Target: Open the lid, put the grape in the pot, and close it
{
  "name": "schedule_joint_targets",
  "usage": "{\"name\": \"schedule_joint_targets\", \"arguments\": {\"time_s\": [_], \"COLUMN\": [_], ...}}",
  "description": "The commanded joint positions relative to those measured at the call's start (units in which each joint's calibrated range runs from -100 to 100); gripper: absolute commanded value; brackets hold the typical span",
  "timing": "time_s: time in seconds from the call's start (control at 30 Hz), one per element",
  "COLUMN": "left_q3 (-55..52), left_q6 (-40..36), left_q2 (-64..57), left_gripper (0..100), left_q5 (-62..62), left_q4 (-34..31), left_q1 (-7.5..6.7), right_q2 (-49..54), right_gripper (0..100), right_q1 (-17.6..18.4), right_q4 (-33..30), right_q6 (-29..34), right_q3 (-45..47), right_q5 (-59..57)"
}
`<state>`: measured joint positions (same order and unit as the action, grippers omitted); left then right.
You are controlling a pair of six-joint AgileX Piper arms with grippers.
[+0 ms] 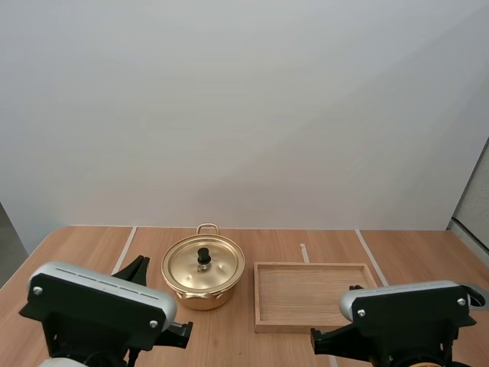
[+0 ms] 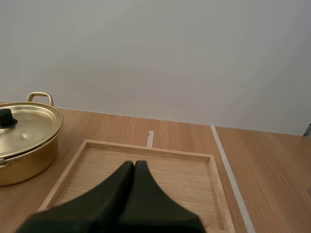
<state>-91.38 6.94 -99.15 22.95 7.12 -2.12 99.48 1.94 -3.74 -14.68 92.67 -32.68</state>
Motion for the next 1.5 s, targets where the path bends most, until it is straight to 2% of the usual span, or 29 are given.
{"name": "schedule_joint_targets", "arguments": {"time_s": [0.0,0.07,0.13,0.23,0.33,0.53,1.47], "left_q3": [-7.02,-8.62,-8.62,-8.62,-8.62,-8.62,-8.62], "left_q6": [-2.53,-5.27,-8.46,-10.80,-11.90,-11.90,-11.90], "left_q2": [0.11,0.11,0.11,0.11,0.11,0.11,0.11], "left_gripper": [0,0,0,0,0,0,0], "left_q5": [-13.13,-16.87,-7.21,-4.09,5.79,-0.35,-0.35], "left_q4": [-0.12,-0.12,-0.12,-0.12,-0.12,-0.12,-0.12], "left_q1": [0.02,0.02,0.02,0.02,0.02,0.02,0.02], "right_q2": [0.15,0.15,0.15,0.11,0.11,0.11,0.11], "right_gripper": [0,0,0,0,0,0,0], "right_q1": [-0.23,-0.23,-0.23,-0.23,-0.23,-0.23,-0.23], "right_q4": [0.10,0.10,0.10,0.10,0.10,0.10,0.10], "right_q6": [0.19,0.19,0.19,0.19,0.19,0.19,0.19], "right_q3": [4.41,7.24,7.33,7.33,7.33,7.33,7.33], "right_q5": [9.08,11.44,11.81,1.93,1.63,1.63,1.63]}}
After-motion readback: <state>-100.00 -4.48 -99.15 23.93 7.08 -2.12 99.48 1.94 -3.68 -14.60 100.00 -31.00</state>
